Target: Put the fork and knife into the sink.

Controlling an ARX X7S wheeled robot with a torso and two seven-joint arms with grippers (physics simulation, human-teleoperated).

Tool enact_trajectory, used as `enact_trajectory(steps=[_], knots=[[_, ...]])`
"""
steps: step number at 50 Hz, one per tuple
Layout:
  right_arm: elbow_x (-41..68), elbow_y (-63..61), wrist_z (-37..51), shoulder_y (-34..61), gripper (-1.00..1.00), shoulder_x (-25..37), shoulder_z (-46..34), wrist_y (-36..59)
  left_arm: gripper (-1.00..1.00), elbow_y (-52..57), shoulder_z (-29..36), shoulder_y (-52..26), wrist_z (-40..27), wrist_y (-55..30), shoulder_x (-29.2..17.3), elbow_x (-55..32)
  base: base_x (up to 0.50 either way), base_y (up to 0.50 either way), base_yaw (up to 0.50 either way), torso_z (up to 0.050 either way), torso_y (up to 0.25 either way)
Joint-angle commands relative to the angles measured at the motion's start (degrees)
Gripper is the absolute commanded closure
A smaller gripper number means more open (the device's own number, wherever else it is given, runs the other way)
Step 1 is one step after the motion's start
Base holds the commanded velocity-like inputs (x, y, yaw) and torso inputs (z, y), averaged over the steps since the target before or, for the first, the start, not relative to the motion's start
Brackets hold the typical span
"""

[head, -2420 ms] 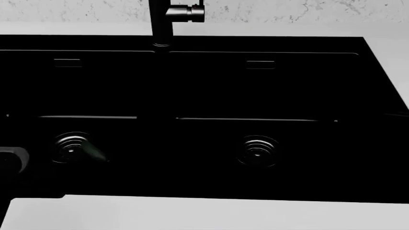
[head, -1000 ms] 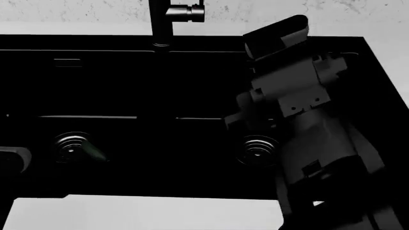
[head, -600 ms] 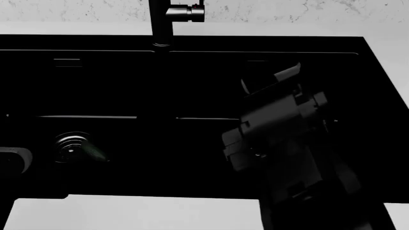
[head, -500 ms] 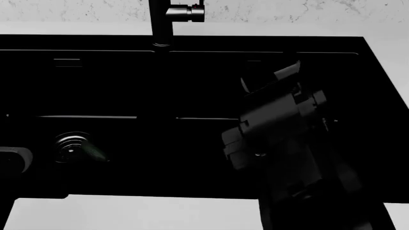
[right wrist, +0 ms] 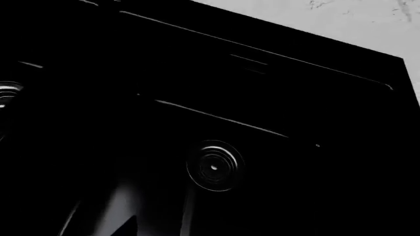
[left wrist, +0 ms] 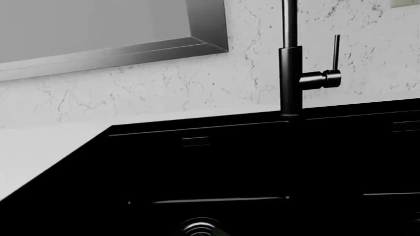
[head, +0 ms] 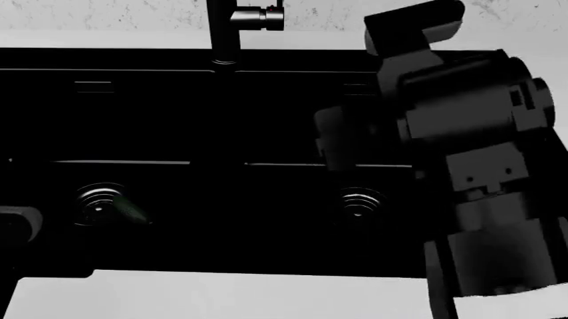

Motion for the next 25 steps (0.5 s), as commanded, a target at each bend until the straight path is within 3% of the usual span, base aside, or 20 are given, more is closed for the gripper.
enact_trajectory(steps=[1,6,11,16,20,21,22,25], knots=[[3.8,-36.3,7.0,-12.8,-1.00,7.2,13.4,15.3,-1.00,0.0,-0.2,0.6,-0.2,0.6,-0.1,-0.3,0.00,0.00,0.00,0.000,0.000],[28.3,-47.0,28.1,-17.6,-1.00,12.3,19.8,15.4,-1.00,-0.2,-0.4,0.6,-0.1,0.9,-0.3,-0.4,0.00,0.00,0.00,0.000,0.000],[39.7,-60.7,41.1,-26.0,-1.00,12.5,28.6,15.2,-1.00,-0.2,-0.5,0.5,-0.2,0.7,-0.6,-0.5,0.00,0.00,0.00,0.000,0.000],[43.2,-68.1,45.6,-31.5,-1.00,12.2,33.1,14.1,-1.00,0.4,-0.6,0.2,-0.4,0.1,-0.8,-0.6,0.00,0.00,0.00,0.000,0.000],[39.1,-74.7,46.9,-40.8,-1.00,12.3,35.1,4.6,-1.00,0.3,-0.8,0.3,-0.5,0.4,-0.6,-0.8,0.00,0.00,0.00,0.000,0.000],[30.5,-78.4,39.4,-44.4,-1.00,18.8,26.5,-4.0,-1.00,0.4,-0.8,0.4,-0.5,0.4,-0.6,-0.8,0.00,0.00,0.00,0.000,0.000],[33.8,-77.3,45.3,-45.9,-1.00,13.8,33.2,-3.4,-1.00,0.3,-0.7,0.3,-0.5,0.5,-0.5,-0.9,0.00,0.00,0.00,0.000,0.000],[30.0,-80.5,42.2,-49.3,-1.00,15.9,29.8,-9.8,-1.00,0.6,-0.5,0.0,-0.6,0.1,-0.5,-0.9,0.00,0.00,0.00,0.000,0.000]])
